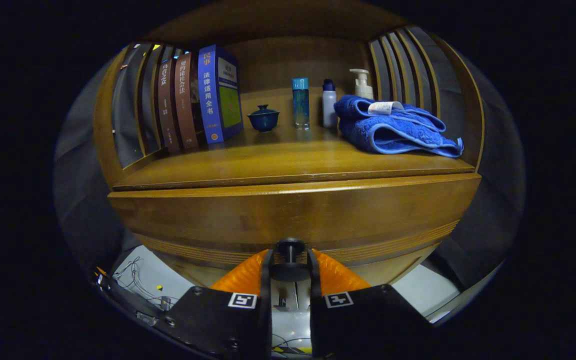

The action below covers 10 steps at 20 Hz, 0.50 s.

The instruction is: Pull open the drawer, take out the items inside it, and place them on the countertop above the cabinet.

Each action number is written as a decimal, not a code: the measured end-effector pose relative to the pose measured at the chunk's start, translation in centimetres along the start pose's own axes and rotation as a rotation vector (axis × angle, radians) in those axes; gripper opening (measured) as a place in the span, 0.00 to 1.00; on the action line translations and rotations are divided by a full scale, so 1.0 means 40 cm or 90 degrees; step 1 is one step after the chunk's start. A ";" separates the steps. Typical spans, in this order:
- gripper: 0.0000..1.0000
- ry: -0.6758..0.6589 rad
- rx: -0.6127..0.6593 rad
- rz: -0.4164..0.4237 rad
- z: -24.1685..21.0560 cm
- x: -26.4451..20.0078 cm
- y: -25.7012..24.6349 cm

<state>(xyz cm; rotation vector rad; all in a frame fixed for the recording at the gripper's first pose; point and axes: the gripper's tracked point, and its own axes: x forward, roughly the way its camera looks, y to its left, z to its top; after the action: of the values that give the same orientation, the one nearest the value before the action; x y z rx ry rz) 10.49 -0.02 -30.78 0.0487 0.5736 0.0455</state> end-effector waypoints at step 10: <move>0.34 0.030 -0.024 0.031 -0.069 -0.134 -0.005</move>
<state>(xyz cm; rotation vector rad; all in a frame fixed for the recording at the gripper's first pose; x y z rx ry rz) 4.51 -0.44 -30.20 0.0246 0.6190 0.1053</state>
